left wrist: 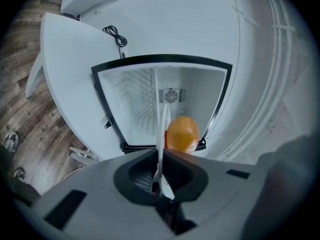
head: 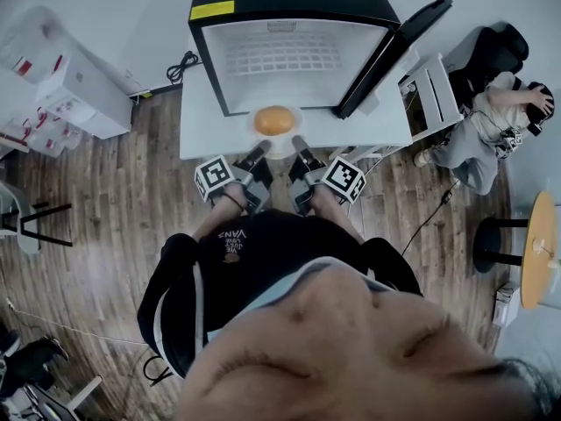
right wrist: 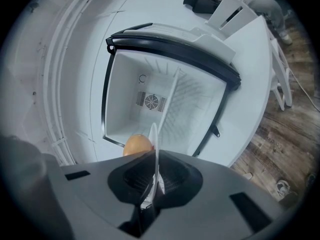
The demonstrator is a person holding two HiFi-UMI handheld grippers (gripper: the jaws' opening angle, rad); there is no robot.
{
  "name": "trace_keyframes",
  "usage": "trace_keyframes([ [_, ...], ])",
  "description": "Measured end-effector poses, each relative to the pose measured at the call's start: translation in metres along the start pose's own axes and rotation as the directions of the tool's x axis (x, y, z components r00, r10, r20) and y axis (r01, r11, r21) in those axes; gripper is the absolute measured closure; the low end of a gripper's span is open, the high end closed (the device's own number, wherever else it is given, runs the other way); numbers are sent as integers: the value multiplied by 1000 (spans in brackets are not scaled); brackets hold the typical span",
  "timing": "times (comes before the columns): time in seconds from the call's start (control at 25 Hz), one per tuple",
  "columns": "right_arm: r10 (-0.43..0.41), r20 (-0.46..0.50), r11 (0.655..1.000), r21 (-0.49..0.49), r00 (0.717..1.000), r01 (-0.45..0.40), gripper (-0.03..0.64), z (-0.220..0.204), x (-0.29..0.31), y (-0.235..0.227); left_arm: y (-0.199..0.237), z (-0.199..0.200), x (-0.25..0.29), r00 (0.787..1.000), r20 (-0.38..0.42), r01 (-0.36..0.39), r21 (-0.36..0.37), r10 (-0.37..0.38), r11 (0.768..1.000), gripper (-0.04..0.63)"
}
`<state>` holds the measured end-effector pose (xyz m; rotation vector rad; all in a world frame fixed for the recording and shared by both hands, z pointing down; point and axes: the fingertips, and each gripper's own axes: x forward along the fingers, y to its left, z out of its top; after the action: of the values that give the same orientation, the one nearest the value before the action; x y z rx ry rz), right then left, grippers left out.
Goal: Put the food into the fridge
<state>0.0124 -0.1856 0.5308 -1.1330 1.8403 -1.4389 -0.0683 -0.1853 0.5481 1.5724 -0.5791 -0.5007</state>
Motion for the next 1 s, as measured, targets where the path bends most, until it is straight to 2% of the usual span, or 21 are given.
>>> trace_keyframes([
  [0.52, -32, 50, 999, 8, 998, 31, 595, 5, 14, -5, 5, 14, 10, 998, -68, -4, -15, 2, 1000, 563],
  [1.0, -6, 11, 1000, -14, 1000, 7, 595, 49, 45, -6, -1, 37, 55, 1000, -21, -3, -9, 3, 1000, 563],
])
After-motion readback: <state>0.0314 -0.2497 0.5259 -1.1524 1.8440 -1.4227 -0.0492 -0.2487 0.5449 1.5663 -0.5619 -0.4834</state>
